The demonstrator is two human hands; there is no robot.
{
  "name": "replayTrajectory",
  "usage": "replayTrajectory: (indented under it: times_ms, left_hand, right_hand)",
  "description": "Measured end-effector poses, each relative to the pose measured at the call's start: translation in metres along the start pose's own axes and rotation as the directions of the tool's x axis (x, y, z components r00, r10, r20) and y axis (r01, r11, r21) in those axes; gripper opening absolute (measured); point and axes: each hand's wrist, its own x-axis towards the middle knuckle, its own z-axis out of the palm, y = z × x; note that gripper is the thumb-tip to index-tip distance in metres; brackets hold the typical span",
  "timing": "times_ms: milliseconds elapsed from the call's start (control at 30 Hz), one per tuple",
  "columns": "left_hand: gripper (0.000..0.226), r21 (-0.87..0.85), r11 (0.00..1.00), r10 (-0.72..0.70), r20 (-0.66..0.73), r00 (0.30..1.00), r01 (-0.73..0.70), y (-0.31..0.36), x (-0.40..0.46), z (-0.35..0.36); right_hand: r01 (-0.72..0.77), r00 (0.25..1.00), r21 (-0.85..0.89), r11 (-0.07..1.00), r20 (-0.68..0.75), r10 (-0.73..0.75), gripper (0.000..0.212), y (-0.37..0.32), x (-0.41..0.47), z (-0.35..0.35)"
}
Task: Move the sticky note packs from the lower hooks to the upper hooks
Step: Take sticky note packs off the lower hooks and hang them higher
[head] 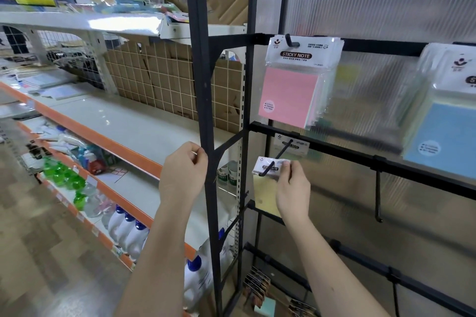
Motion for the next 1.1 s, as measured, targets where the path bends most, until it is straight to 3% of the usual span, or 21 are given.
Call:
replayTrajectory:
  times_ms: [300,533,733,833,933,1100]
  left_hand:
    - [0.021,-0.013,1.000,-0.012,0.026,1.000,0.012,-0.003,-0.011,-0.003]
    - [0.019,-0.137,0.985,-0.081,0.181,0.980,0.107,0.000,-0.013,0.009]
    - [0.016,-0.167,0.984,0.007,0.372,0.928,0.059,0.021,0.002,0.052]
    - [0.017,-0.072,0.997,0.059,0.473,0.879,-0.028,0.034,0.019,0.077]
    - [0.020,0.078,0.995,0.006,0.542,0.840,-0.058,0.050,0.044,0.101]
    - [0.036,0.124,0.987,0.002,0.638,0.770,-0.106,0.070,0.065,0.134]
  right_hand:
    - [0.031,0.990,0.016,0.999,0.139,-0.033,0.038,-0.030,-0.019,-0.021]
    - [0.025,0.998,0.128,0.991,0.046,-0.031,0.043,-0.042,-0.016,-0.048]
    - [0.025,0.998,0.161,0.987,-0.056,-0.016,0.047,-0.046,-0.012,-0.082]
    - [0.013,0.995,0.163,0.987,-0.104,0.004,0.046,-0.049,-0.007,-0.097]
    - [0.009,0.989,0.149,0.989,-0.144,0.013,0.048,-0.051,-0.001,-0.108]
    - [0.003,0.987,0.142,0.990,-0.161,0.020,0.047,-0.049,0.006,-0.118]
